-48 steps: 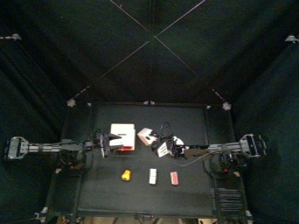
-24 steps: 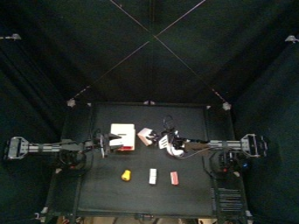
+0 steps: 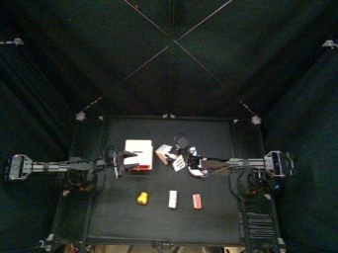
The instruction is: Grab cleaver
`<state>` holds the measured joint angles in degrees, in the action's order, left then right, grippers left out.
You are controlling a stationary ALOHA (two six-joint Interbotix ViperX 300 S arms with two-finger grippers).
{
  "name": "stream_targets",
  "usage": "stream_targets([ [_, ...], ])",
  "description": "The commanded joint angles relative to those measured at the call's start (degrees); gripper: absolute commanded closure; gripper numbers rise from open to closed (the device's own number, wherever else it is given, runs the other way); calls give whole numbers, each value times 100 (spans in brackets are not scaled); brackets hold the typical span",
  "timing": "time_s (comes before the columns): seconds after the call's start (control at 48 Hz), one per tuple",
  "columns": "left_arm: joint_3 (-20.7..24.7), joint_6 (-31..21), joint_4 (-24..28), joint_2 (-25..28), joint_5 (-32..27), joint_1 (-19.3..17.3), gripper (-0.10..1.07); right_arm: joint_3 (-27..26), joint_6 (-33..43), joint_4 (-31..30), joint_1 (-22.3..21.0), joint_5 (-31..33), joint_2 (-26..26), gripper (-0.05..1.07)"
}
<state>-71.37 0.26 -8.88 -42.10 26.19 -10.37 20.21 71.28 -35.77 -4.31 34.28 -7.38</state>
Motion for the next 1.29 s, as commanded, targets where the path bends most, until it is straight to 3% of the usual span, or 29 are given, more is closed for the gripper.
stream_targets([
  [0.0, 62, 9, 0, 9, 53, -26, 9, -158, -79, 35, -9, -105, 9, 4],
  [1.271, 53, 9, 0, 9, 53, -53, 9, -396, -264, -53, -237, 18, 800, 14],
])
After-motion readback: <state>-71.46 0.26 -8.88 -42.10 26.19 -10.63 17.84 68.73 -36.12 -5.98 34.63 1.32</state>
